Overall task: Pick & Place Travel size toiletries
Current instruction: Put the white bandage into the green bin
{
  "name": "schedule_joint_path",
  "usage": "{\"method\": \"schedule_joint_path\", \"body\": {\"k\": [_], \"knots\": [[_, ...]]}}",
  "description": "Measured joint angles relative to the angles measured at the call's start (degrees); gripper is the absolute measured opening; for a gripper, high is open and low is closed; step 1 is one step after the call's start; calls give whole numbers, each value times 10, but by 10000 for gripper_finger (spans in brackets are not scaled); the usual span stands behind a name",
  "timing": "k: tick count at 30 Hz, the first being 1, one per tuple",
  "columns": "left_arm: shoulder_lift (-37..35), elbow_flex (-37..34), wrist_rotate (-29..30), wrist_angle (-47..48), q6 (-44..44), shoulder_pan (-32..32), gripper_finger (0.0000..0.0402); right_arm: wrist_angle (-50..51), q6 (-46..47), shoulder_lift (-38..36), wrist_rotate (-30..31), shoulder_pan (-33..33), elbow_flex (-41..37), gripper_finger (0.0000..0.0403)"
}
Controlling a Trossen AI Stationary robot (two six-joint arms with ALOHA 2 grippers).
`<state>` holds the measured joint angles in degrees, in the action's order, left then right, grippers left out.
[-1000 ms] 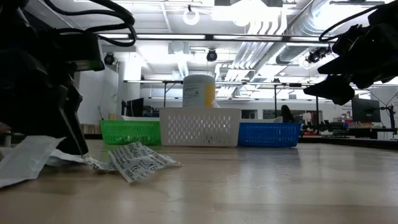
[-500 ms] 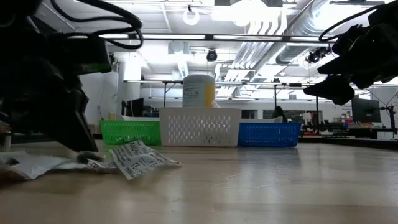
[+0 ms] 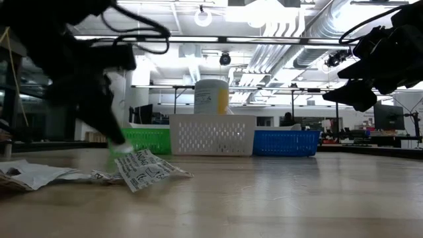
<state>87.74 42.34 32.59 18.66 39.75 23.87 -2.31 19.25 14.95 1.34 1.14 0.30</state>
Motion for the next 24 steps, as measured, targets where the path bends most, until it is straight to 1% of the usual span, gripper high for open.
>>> {"method": "schedule_joint_path", "body": {"k": [4,9,12,17,21,24], "knots": [[-46,0,45,36,-14,-48,1,0,0,0,0,0,0,346],[-97,0,90,42,-66,-113,1,0,0,0,0,0,0,346],[-114,1,116,51,-79,-162,1,0,0,0,0,0,0,346],[-118,1,122,55,-86,-243,0,0,0,0,0,0,0,346],[-98,1,123,43,-100,-297,0,0,0,0,0,0,0,346],[-83,2,106,31,-140,-323,14,0,0,0,0,0,0,346]]}}
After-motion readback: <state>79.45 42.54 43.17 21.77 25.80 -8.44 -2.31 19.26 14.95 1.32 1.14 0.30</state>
